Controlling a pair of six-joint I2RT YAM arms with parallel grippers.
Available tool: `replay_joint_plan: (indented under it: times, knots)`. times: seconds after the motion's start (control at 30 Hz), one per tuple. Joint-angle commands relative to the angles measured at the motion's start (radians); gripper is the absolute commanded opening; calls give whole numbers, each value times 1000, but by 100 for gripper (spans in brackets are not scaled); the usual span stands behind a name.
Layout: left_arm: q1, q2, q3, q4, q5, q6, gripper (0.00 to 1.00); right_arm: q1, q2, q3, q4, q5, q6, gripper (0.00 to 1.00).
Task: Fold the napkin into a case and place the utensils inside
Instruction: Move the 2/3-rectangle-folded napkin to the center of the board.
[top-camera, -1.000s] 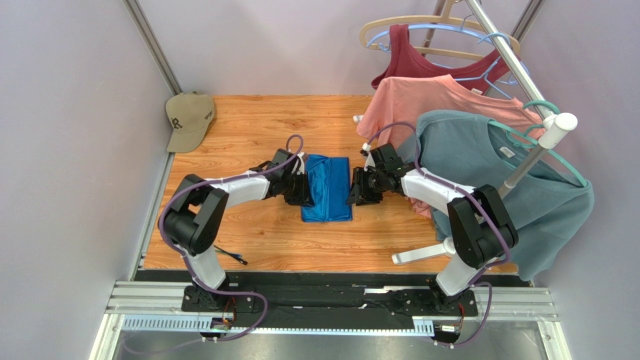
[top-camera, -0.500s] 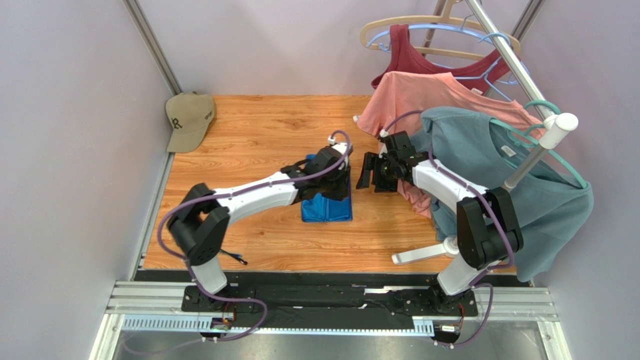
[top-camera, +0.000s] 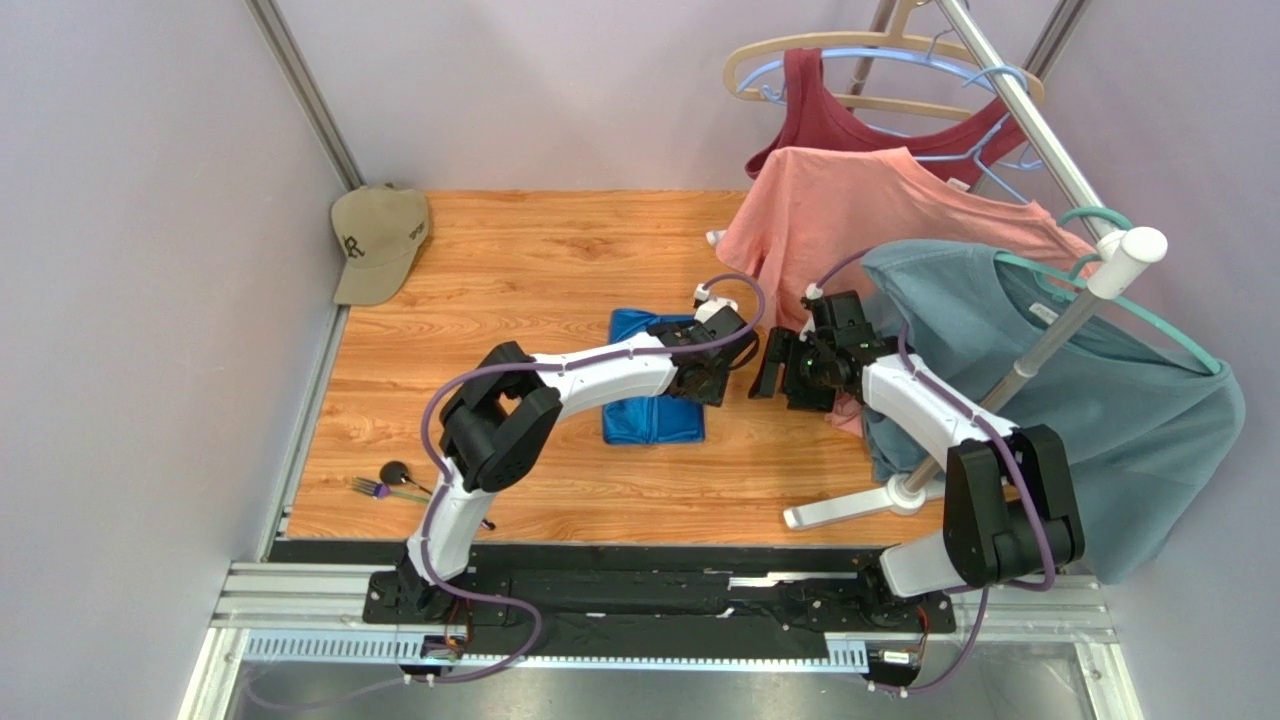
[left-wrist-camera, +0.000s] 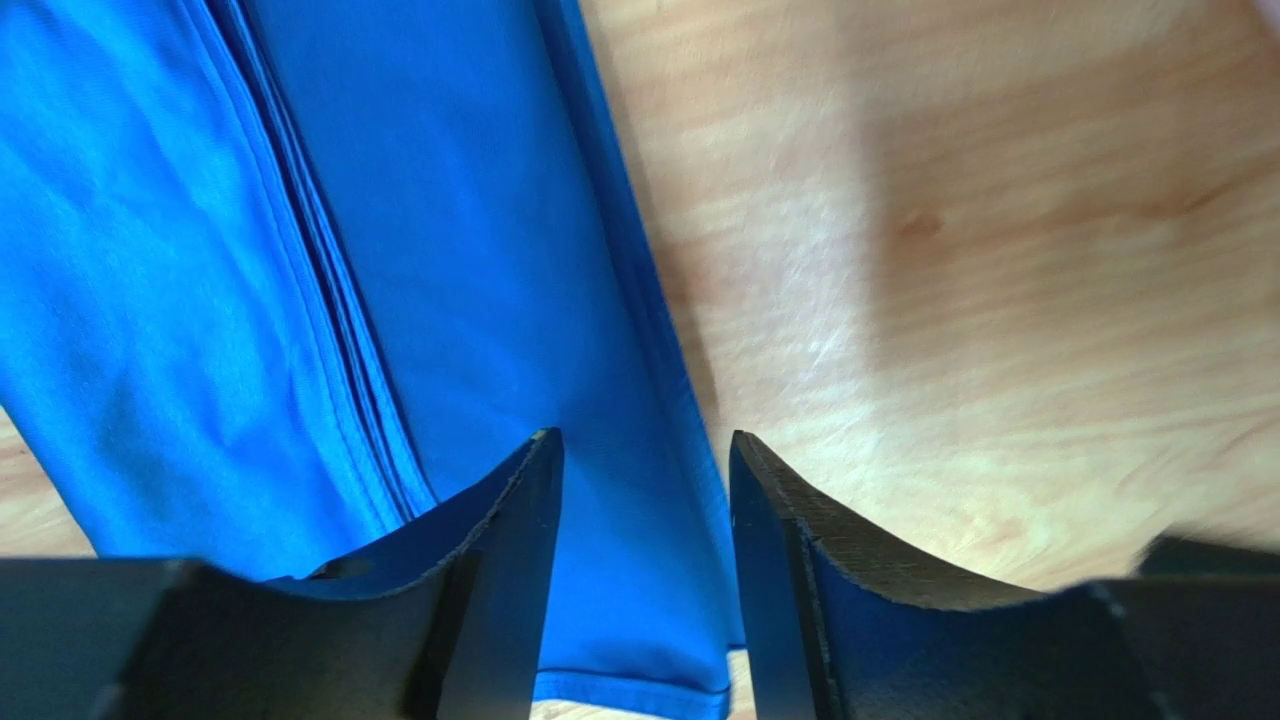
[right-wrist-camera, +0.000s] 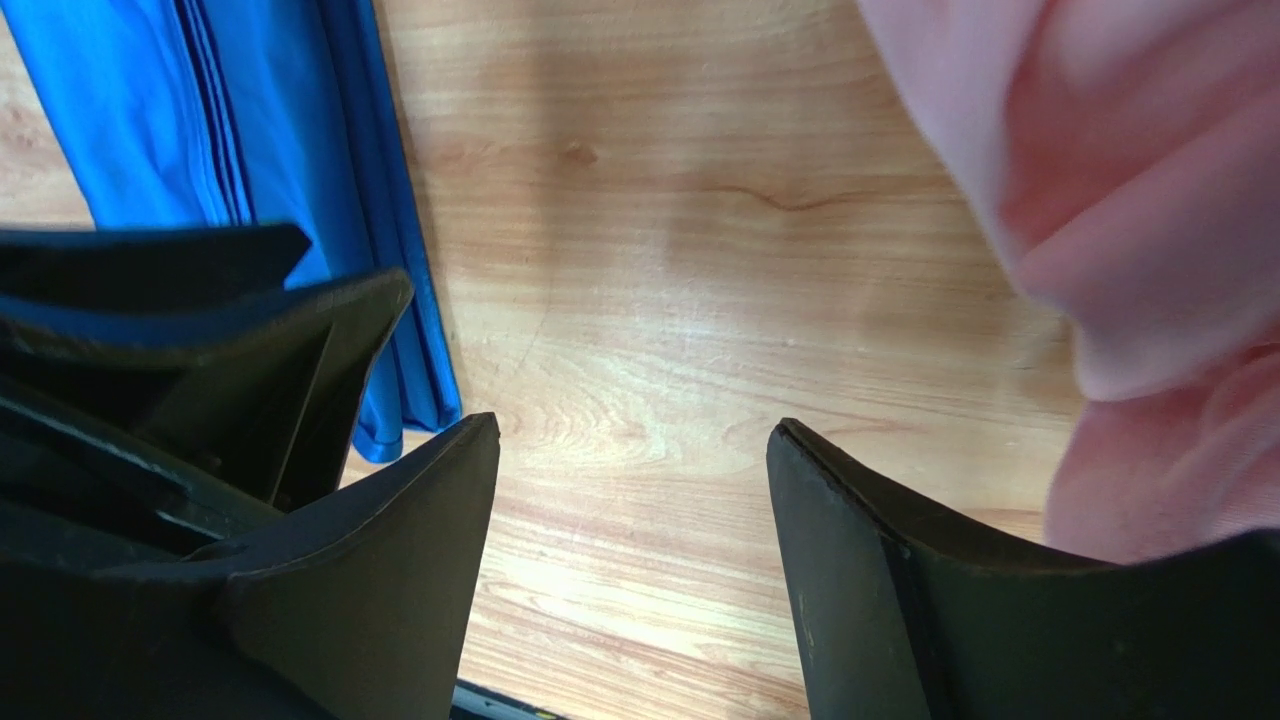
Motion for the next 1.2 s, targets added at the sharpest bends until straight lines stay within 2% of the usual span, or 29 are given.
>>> replay_joint_plan:
  times: [0.0, 0.1, 0.5, 0.63, 0.67, 0.77, 0.9, 1.03, 1.07, 1.13, 1.17]
  knots:
    - [-4, 50, 156, -135, -52, -68, 54, 0, -44, -4, 61, -34, 1, 71]
    - [-4, 93, 208, -209, -55, -115, 54, 2, -55, 4, 70, -43, 9, 72]
    - [-3, 193, 274, -255, -72, -117, 48, 0, -63, 22, 67, -58, 4, 73]
    - [-4, 172, 230, -257, -53, -134, 38, 3, -29, 36, 76, -91, 4, 73]
    - [-4, 159, 190, -246, -50, -141, 31, 3, -21, 39, 81, -97, 7, 73]
    - [-4, 98, 101, -217, -49, -145, 21, 3, -8, 53, 79, -100, 7, 73]
    - [-4, -11, -46, -201, -40, -168, 20, 3, -26, 65, 64, -92, -2, 73]
    - [-14, -132, -203, -111, 23, -154, 22, 3, -47, 54, 61, -81, -11, 73]
    - [-14, -155, -238, -68, 34, -139, 31, 5, -46, 56, 58, -81, -15, 73]
    - [-14, -201, -253, -33, 62, -120, 43, 3, -41, 51, 61, -94, -17, 73]
    - [-14, -207, -238, -20, 66, -97, 43, 3, -40, 42, 65, -97, -16, 73]
